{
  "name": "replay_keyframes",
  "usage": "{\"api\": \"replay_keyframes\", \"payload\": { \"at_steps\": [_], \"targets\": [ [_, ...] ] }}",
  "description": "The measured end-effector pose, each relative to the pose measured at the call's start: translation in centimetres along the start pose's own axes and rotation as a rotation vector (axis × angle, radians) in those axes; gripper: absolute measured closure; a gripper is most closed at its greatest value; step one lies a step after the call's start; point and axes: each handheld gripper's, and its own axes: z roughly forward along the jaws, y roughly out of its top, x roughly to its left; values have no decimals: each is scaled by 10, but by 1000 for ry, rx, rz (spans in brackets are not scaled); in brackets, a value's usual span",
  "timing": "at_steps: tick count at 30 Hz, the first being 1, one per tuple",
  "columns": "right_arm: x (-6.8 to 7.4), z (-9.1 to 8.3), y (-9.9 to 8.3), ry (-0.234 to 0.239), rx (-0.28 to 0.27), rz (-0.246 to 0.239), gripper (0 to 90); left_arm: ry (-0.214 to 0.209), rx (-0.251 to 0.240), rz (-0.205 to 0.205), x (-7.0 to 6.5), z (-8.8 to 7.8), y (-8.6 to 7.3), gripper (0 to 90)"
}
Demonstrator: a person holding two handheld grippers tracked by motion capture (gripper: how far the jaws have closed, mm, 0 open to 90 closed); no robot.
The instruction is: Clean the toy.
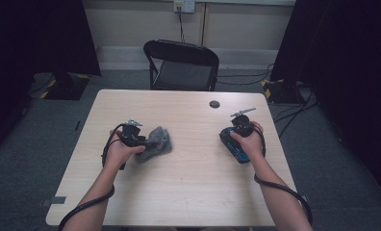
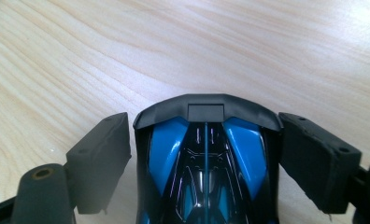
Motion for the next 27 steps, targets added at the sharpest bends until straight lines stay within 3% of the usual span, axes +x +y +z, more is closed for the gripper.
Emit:
{"api": "replay_keyframes", "payload": {
  "at_steps": [5,20,27],
  "targets": [
    [0,-5,0,5,-3,19,169,0,-6,-7,-1,-5,2,274],
    [10,-21,1,5,-22,-8,159,-5,-9,-36,-5,-13,6,177],
    [12,-20,-4,16,4,-10,159,-23,-12,-29,-9,-13,8,160]
  ]
}}
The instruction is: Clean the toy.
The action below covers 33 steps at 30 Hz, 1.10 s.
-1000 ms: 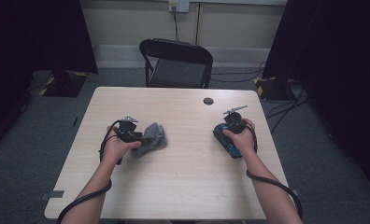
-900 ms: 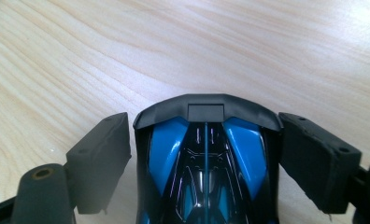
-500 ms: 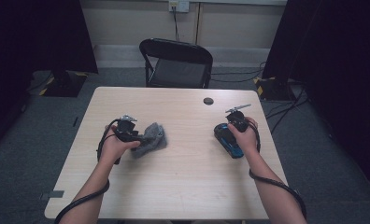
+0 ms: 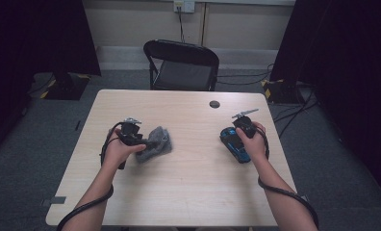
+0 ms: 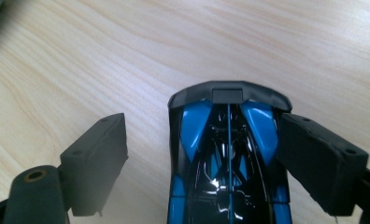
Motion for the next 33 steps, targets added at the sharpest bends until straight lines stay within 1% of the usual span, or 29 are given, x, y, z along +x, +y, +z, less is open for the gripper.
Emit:
{"api": "replay_keyframes", "payload": {
  "at_steps": [1,6,8,11,12,14,15,17,19,22,25,26,27,31,33],
  "targets": [
    [1,0,-1,-2,6,5,159,-6,2,6,-1,0,0,153],
    [1,-1,-2,4,21,1,159,-18,3,11,-3,-1,1,151],
    [2,-2,-2,1,35,-17,159,-31,11,12,-3,-2,1,147],
    [3,-4,-2,-6,44,-31,159,-40,7,8,-4,-3,1,147],
    [3,-5,-2,-2,37,-30,159,-43,11,16,-4,-4,1,147],
    [4,-8,-2,-2,36,-32,159,-32,12,25,-5,-4,2,150],
    [4,-8,-2,-2,36,-32,159,-33,17,36,-6,-4,2,150],
    [3,-9,-2,2,37,-38,159,-54,24,49,-8,-5,3,150],
    [3,-10,-2,1,38,-43,159,-49,20,61,-9,-5,5,151],
    [4,-13,-1,4,38,-37,159,-54,5,59,-11,-7,7,151],
    [4,-15,-1,2,43,-43,159,-58,5,70,-14,-9,9,153],
    [4,-16,-1,1,40,-44,159,-61,4,76,-15,-10,10,153],
    [4,-17,-2,6,38,-44,159,-62,-4,76,-17,-11,10,153],
    [7,-20,-3,11,20,-41,159,-81,-9,79,-22,-13,10,154],
    [10,-21,-4,14,18,-48,159,-89,-12,82,-24,-14,10,154]
  ]
}}
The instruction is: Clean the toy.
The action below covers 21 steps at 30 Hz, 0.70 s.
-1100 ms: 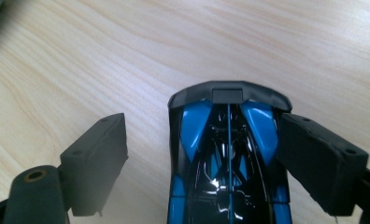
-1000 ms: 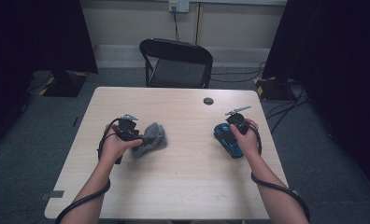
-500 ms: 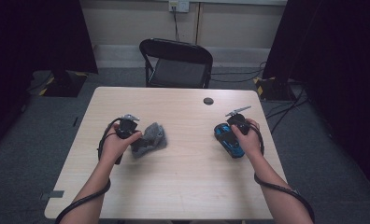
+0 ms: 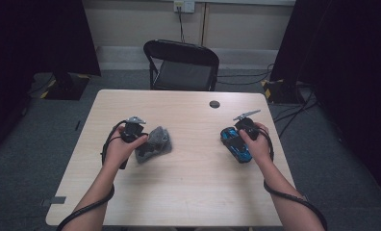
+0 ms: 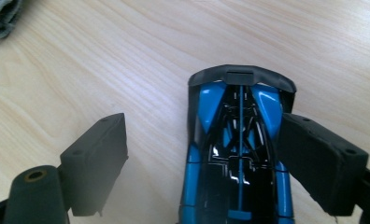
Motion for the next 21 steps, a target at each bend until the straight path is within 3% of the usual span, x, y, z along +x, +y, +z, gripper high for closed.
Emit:
{"api": "replay_keyframes", "payload": {
  "at_steps": [9,21],
  "targets": [
    [12,-6,2,3,-3,-34,159,-18,-6,20,-10,-2,1,155],
    [28,-10,1,48,-10,-72,158,-65,-7,43,-27,4,-5,157]
  ]
}}
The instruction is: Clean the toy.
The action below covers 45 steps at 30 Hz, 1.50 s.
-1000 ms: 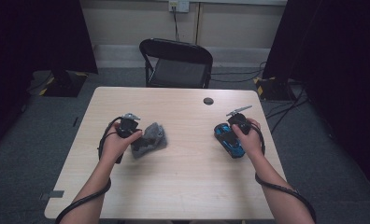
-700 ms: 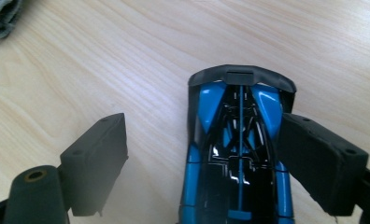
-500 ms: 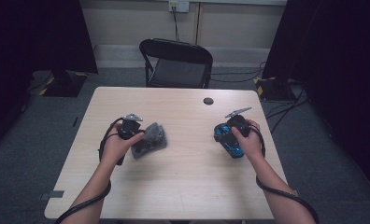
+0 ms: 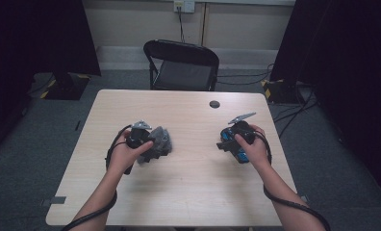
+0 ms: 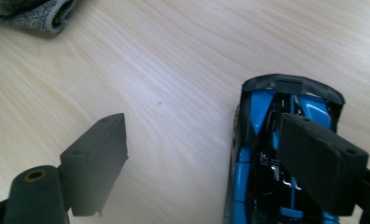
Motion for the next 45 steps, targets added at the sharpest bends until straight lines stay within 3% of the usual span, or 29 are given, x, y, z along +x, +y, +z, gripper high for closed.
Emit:
{"api": "replay_keyframes", "payload": {
  "at_steps": [19,45],
  "targets": [
    [20,2,-9,49,-9,-54,158,-49,9,48,-21,11,-9,163],
    [47,9,-23,120,-2,-108,160,-71,49,64,-30,20,-28,165]
  ]
}}
